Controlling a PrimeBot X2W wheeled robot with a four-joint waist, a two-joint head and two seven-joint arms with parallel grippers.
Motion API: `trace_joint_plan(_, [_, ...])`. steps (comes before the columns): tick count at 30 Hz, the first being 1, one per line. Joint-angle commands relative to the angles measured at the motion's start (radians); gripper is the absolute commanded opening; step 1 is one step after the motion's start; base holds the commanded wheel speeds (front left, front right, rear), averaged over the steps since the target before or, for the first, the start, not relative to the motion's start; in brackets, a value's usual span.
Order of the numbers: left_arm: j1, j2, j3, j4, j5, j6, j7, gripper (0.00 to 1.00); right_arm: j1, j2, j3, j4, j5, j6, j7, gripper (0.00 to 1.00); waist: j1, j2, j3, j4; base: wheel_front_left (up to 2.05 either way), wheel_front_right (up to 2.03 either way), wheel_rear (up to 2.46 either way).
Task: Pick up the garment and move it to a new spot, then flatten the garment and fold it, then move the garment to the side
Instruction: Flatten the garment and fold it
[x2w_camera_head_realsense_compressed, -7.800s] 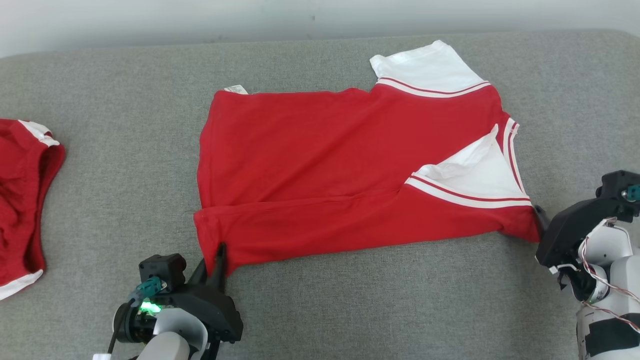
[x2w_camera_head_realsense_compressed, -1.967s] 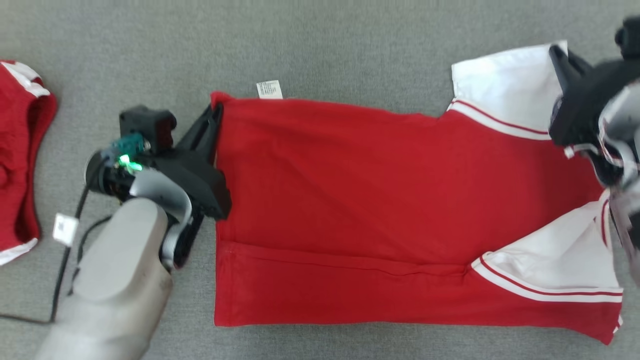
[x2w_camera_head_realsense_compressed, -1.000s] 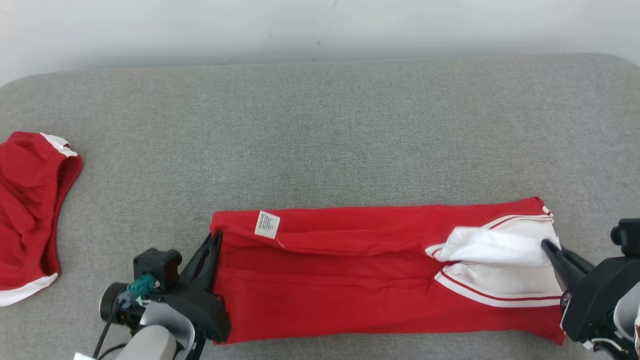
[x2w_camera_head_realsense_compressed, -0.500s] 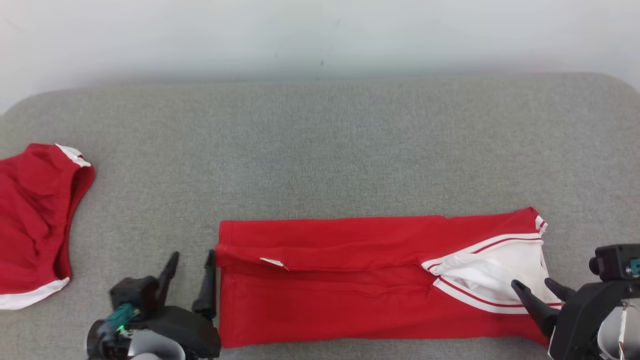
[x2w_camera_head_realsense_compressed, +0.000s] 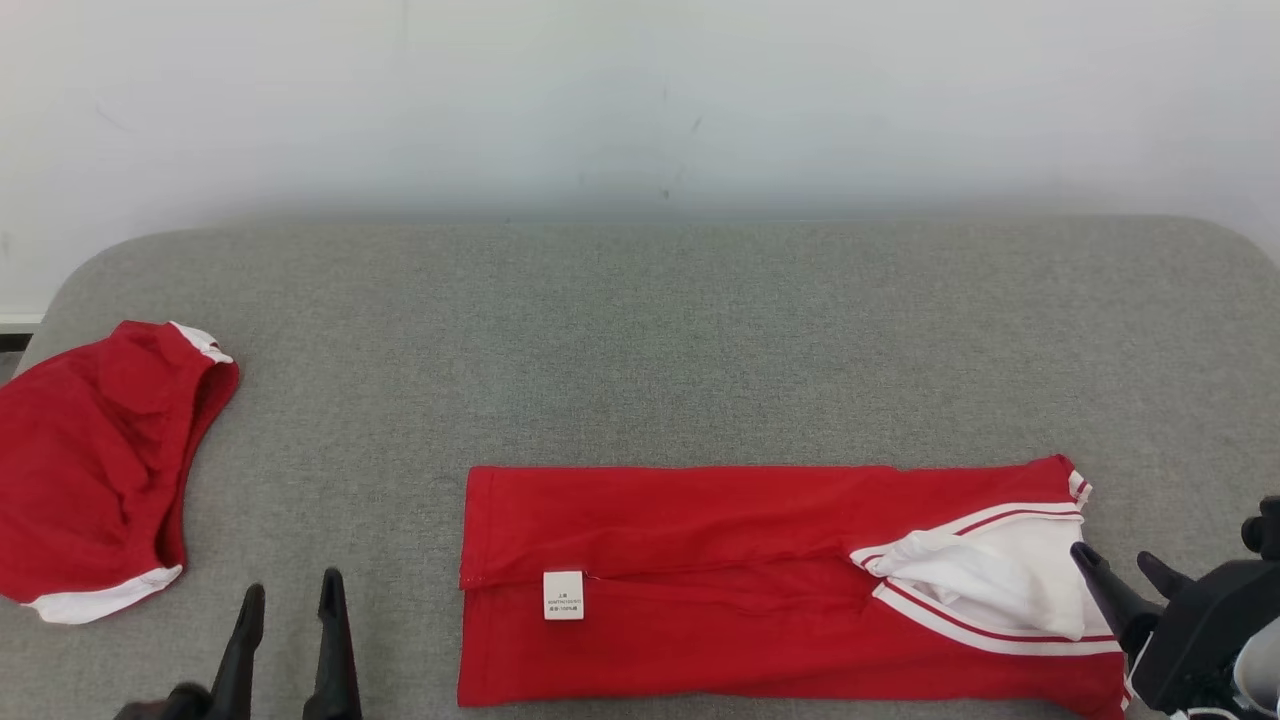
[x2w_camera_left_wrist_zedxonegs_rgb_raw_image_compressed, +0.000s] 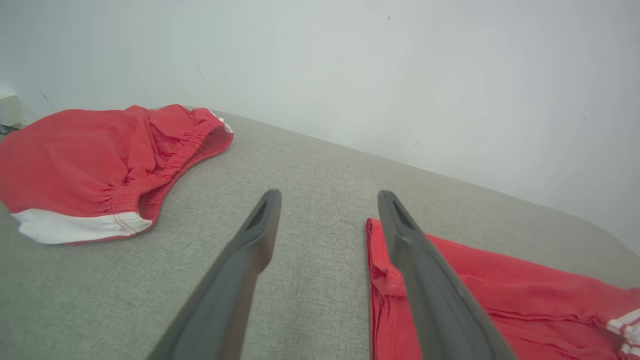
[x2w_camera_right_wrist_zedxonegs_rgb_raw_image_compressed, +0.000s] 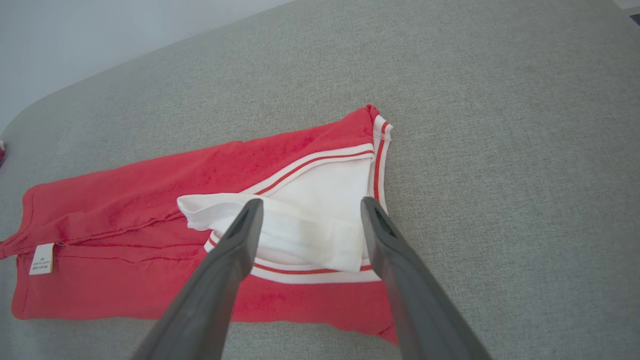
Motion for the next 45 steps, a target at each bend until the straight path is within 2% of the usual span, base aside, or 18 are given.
trace_joint_plan(1, [0.025, -0.007, 0.014, -0.007, 0.016, -0.009, -0.004, 1.00, -0.018, 0.008, -0.009, 0.011, -0.010, -0.002, -0.006, 1.00, 0.0001, 0.0001, -0.001, 0.002, 0.00, 0.00, 0.00])
trace_joint_plan(8, [0.072, -0.048, 0.086, -0.036, 0.067, -0.061, -0.003, 1.00, -0.113, 0.045, -0.084, 0.163, -0.075, -0.002, -0.026, 1.00, 0.0001, 0.0001, 0.014, 0.019, 0.00, 0.00, 0.00])
trace_joint_plan(13, [0.053, -0.059, 0.100, -0.035, 0.081, -0.078, -0.003, 1.00, -0.198, 0.061, -0.137, 0.310, -0.128, -0.002, -0.039, 1.00, 0.0001, 0.0001, 0.041, 0.040, 0.00, 0.00, 0.00])
trace_joint_plan(27, [-0.016, -0.064, 0.074, -0.020, 0.091, -0.084, -0.003, 1.00, -0.308, 0.058, -0.208, 0.586, -0.225, -0.002, -0.060, 1.00, 0.0001, 0.0001, 0.113, 0.088, 0.00, 0.00, 0.00])
trace_joint_plan(34, [-0.037, -0.064, 0.060, -0.014, 0.100, -0.085, -0.003, 1.00, -0.310, 0.076, -0.178, 0.648, -0.237, -0.002, -0.021, 1.00, 0.0001, 0.0001, 0.124, 0.087, 0.00, 0.00, 0.00])
trace_joint_plan(38, [-0.042, -0.065, 0.060, -0.012, 0.100, -0.084, -0.003, 1.00, -0.289, 0.100, -0.103, 0.669, -0.216, 0.002, 0.045, 1.00, 0.0001, 0.0001, 0.125, 0.081, 0.00, 0.00, 0.00])
trace_joint_plan(39, [-0.041, -0.064, 0.061, -0.011, 0.098, -0.084, -0.003, 1.00, -0.283, 0.101, -0.084, 0.664, -0.211, 0.003, 0.052, 0.45, 0.0001, 0.0001, 0.125, 0.079, 0.00, 0.00, 0.00])
trace_joint_plan(40, [-0.038, -0.064, 0.065, -0.010, 0.093, -0.082, -0.003, 1.00, -0.275, 0.098, -0.048, 0.652, -0.205, 0.004, 0.054, 0.00, 0.0001, 0.0001, 0.124, 0.073, 0.00, 0.00, 0.00])
trace_joint_plan(45, [-0.031, -0.065, 0.071, -0.007, 0.083, -0.084, -0.003, 1.00, -0.278, 0.065, -0.007, 0.637, -0.195, 0.001, 0.014, 0.00, 0.0001, 0.0001, 0.116, 0.053, 0.00, 0.00, 0.00])
